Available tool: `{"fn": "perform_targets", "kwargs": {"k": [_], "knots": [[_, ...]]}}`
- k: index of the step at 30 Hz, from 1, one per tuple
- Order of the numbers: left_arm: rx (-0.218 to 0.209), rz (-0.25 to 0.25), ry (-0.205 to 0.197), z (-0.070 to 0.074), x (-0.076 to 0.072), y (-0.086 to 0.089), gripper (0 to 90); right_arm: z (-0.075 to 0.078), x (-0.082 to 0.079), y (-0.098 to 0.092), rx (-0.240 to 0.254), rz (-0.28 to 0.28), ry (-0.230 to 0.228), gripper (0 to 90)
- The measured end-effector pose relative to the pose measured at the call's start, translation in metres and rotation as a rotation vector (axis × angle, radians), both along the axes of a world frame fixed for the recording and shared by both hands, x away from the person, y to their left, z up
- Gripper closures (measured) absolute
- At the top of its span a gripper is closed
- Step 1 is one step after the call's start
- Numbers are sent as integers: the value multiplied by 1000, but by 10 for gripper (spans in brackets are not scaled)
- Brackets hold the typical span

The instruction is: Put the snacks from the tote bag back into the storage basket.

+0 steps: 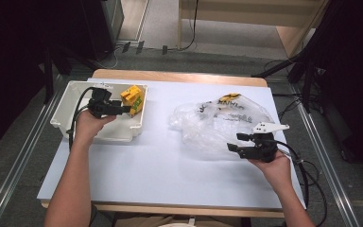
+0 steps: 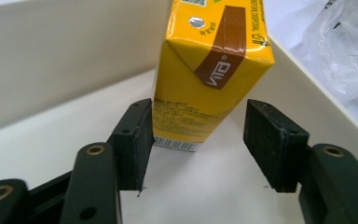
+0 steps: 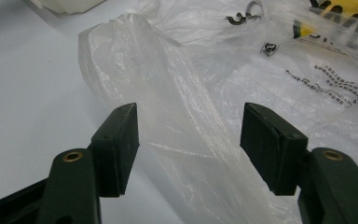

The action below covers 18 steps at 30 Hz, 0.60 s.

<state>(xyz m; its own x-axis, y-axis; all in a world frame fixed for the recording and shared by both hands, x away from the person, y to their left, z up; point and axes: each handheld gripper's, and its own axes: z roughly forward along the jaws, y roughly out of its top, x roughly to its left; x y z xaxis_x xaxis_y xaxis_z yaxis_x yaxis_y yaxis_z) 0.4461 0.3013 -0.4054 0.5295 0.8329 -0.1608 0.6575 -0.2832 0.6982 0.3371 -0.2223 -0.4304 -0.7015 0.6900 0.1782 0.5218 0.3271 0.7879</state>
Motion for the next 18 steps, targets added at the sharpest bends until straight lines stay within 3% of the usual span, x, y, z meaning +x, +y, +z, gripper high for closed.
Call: {"fn": "perform_targets", "kwargs": {"k": [4,6,9,12,15,18], "knots": [[-8,1,-2,1,-6,2,512,0,0,0,-4,3,-4,386],[-21,-10,15,2,-7,3,564,0,0,0,-5,3,-2,388],[-40,-20,4,4,-9,4,671,0,0,0,-8,4,-2,391],[-61,-57,-4,5,-10,2,794,0,0,0,-8,4,-2,395],[-46,-105,-3,4,-12,-3,858,0,0,0,-8,4,-1,400],[-74,-114,13,2,-10,-6,900,-1,0,0,-8,8,-2,409]]}}
